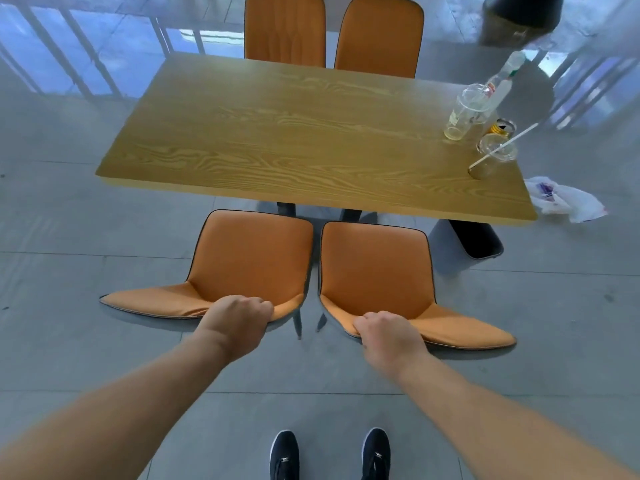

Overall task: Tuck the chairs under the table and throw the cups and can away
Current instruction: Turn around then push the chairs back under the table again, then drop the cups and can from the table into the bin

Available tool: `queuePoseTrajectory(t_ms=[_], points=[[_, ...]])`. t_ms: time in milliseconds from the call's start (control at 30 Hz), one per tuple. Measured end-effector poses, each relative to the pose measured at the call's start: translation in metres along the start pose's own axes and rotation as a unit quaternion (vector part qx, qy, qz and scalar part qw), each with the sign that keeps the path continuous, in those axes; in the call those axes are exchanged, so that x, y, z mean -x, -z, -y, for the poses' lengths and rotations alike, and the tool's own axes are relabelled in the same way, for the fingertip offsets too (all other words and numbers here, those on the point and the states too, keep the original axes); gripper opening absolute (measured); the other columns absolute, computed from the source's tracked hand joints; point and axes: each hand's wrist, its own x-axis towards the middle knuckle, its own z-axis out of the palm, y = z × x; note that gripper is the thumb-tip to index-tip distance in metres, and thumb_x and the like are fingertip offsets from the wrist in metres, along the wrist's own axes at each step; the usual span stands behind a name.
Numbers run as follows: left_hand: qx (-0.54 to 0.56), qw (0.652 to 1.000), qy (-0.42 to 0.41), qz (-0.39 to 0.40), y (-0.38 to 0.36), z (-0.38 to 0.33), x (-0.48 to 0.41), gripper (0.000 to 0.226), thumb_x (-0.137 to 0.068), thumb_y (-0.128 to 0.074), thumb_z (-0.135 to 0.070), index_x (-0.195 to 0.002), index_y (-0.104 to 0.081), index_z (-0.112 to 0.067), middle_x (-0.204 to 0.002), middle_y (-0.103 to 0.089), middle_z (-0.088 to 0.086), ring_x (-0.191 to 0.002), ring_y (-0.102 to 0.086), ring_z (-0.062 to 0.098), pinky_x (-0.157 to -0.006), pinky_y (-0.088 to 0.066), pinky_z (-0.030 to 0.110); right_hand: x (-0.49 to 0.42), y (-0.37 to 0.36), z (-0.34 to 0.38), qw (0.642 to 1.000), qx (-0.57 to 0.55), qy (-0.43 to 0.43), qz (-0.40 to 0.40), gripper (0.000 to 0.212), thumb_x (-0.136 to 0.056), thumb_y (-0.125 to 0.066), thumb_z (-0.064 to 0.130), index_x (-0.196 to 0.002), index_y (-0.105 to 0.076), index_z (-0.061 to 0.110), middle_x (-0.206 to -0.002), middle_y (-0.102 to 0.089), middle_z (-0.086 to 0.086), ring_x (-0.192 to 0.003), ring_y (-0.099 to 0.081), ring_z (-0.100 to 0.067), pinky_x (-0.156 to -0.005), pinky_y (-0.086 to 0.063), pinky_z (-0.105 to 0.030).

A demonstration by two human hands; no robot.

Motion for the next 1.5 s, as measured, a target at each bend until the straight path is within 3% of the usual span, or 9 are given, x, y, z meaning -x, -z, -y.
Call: queuePoseTrajectory(t_ms=[233,300,367,500,633,833,1000,1200,1500], points=[[0.017,0.998,-0.033,0.054,-0.007,-0.005,0.002,0.015,-0.106,-0.051,-0.035,-0.100,-0.060,-0.024,-0.082,-0.057,-0.008,-0.063,-0.053,0.009,-0.059,-0.048,0.023,-0.007,-0.007,0.013,1.000,-0.011,0.004,0.003,0.009,-0.096,-0.060,0.013,-0.098,-0.063,0.021,-0.095,-0.065,0.003,-0.085,-0.061,-0.019,-0.072,-0.056,-0.033],[0.067,0.991,0.002,0.114,0.003,-0.009,-0.006,0.026,-0.101,-0.058,-0.049,-0.112,-0.059,-0.025,-0.090,-0.055,-0.011,-0.073,-0.055,0.009,-0.065,-0.048,0.024,-0.005,0.001,0.007,1.000,-0.011,-0.005,0.025,0.009,-0.099,-0.062,0.029,-0.106,-0.062,0.024,-0.101,-0.063,0.004,-0.088,-0.058,-0.018,-0.077,-0.057,-0.036],[0.160,0.968,0.064,0.181,0.026,-0.011,-0.024,0.054,-0.090,-0.063,-0.069,-0.126,-0.055,-0.030,-0.110,-0.061,-0.009,-0.092,-0.060,0.011,-0.077,-0.054,0.029,-0.002,0.015,0.003,0.997,-0.031,-0.025,0.065,0.044,-0.097,-0.057,0.061,-0.126,-0.058,0.028,-0.116,-0.062,0.006,-0.103,-0.058,-0.020,-0.089,-0.055,-0.041],[0.277,0.950,0.144,0.022,0.107,-0.023,-0.071,0.088,-0.082,-0.058,-0.083,-0.152,-0.040,-0.034,-0.154,-0.050,-0.005,-0.135,-0.049,0.021,-0.101,-0.052,0.045,0.022,0.078,-0.032,0.975,-0.166,-0.116,-0.094,0.074,-0.094,-0.041,0.076,-0.154,-0.039,0.032,-0.154,-0.049,0.007,-0.141,-0.043,-0.021,-0.114,-0.040,-0.046],[0.308,0.941,0.080,-0.118,0.229,-0.082,-0.128,0.090,-0.083,-0.060,-0.080,-0.156,-0.032,-0.036,-0.159,-0.042,-0.007,-0.141,-0.040,0.023,-0.102,-0.048,0.047,0.072,0.173,-0.114,0.940,-0.157,-0.173,-0.247,0.075,-0.096,-0.052,0.064,-0.158,-0.035,0.025,-0.158,-0.045,-0.002,-0.147,-0.035,-0.024,-0.119,-0.031,-0.043],[0.273,0.932,-0.062,-0.229,0.376,-0.245,-0.192,0.090,-0.081,-0.065,-0.077,-0.155,-0.033,-0.036,-0.160,-0.041,-0.007,-0.141,-0.039,0.026,-0.109,-0.043,0.046,0.194,0.263,-0.266,0.883,-0.110,-0.237,-0.389,0.088,-0.084,-0.061,0.068,-0.152,-0.044,0.015,-0.147,-0.055,-0.013,-0.135,-0.048,-0.037,-0.113,-0.038,-0.049],[0.243,0.931,-0.103,-0.251,0.430,-0.394,-0.248,0.092,-0.080,-0.060,-0.080,-0.155,-0.035,-0.033,-0.160,-0.040,-0.005,-0.143,-0.037,0.027,-0.111,-0.038,0.045,0.297,0.258,-0.395,0.872,-0.084,-0.285,-0.389,0.096,-0.077,-0.044,0.081,-0.153,-0.039,0.021,-0.151,-0.050,-0.007,-0.134,-0.046,-0.034,-0.108,-0.042,-0.047],[0.239,0.930,-0.123,-0.250,0.472,-0.537,-0.318,0.095,-0.080,-0.054,-0.085,-0.156,-0.032,-0.032,-0.163,-0.037,-0.004,-0.145,-0.035,0.027,-0.113,-0.037,0.046,0.378,0.251,-0.535,0.875,-0.048,-0.313,-0.365,0.089,-0.083,-0.057,0.075,-0.152,-0.037,0.023,-0.151,-0.047,-0.004,-0.137,-0.043,-0.032,-0.110,-0.040,-0.046],[0.229,0.930,-0.112,-0.265,0.507,-0.625,-0.445,0.094,-0.076,-0.047,-0.086,-0.154,-0.037,-0.035,-0.164,-0.037,-0.001,-0.149,-0.031,0.026,-0.118,-0.028,0.043,0.336,0.275,-0.686,0.886,-0.049,-0.296,-0.353,0.102,-0.077,-0.035,0.090,-0.154,-0.038,0.023,-0.155,-0.046,-0.004,-0.141,-0.040,-0.029,-0.113,-0.037,-0.047]])
